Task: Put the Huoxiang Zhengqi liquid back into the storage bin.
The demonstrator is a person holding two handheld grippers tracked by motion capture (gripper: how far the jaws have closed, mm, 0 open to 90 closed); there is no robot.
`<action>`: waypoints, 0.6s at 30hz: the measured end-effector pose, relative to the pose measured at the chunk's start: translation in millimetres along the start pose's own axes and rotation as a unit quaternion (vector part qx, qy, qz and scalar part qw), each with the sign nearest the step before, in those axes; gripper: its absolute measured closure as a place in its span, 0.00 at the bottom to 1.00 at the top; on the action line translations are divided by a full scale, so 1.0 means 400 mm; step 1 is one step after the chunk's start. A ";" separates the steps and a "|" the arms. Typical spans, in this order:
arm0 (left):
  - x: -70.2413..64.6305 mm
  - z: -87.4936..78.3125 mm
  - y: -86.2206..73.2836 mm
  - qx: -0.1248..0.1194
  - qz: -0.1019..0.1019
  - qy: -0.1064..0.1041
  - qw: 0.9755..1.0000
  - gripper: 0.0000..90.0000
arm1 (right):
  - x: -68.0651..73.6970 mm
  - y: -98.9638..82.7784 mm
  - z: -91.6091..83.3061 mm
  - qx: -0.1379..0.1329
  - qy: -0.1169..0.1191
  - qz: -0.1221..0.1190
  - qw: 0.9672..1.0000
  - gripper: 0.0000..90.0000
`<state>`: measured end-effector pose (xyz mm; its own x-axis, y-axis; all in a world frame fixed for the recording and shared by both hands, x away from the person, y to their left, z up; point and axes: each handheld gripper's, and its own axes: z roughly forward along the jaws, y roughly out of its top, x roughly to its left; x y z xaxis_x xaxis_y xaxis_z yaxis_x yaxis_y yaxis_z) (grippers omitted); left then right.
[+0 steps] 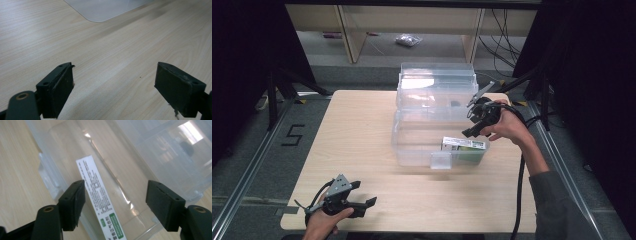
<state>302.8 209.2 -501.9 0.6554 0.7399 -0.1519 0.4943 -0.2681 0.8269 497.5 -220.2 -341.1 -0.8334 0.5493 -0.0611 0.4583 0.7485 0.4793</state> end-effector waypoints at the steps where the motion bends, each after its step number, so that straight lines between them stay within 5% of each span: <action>1: -0.001 0.000 0.000 -0.001 -0.001 0.000 1.000 0.16 | 0.005 -0.005 -0.003 -0.017 -0.005 0.017 1.000 0.32; 6: 0.000 0.000 0.000 -0.001 0.000 0.000 1.000 0.16 | 0.024 -0.016 -0.011 -0.043 -0.005 0.078 0.996 0.28; 11: 0.001 0.002 -0.001 -0.002 0.000 -0.002 1.000 0.16 | 0.031 -0.029 -0.008 -0.065 -0.006 0.084 0.994 0.27; 13: 0.001 0.002 -0.001 -0.002 0.000 -0.001 1.000 0.16 | 0.040 -0.033 -0.011 -0.058 -0.012 0.110 0.992 0.26; 14: 0.000 0.002 -0.001 -0.003 0.000 -0.002 1.000 0.16 | 0.036 -0.035 -0.006 -0.075 -0.012 0.086 0.993 0.26; 18: 0.001 0.002 -0.001 -0.001 -0.001 -0.002 1.000 0.16 | 0.048 -0.040 -0.008 -0.073 -0.003 0.107 0.992 0.25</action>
<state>303.2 209.1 -502.8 0.6571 0.7377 -0.1549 0.4935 -0.2657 0.8282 473.1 -222.9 -347.2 -0.7196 0.6925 0.0505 0.5746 0.5531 0.6032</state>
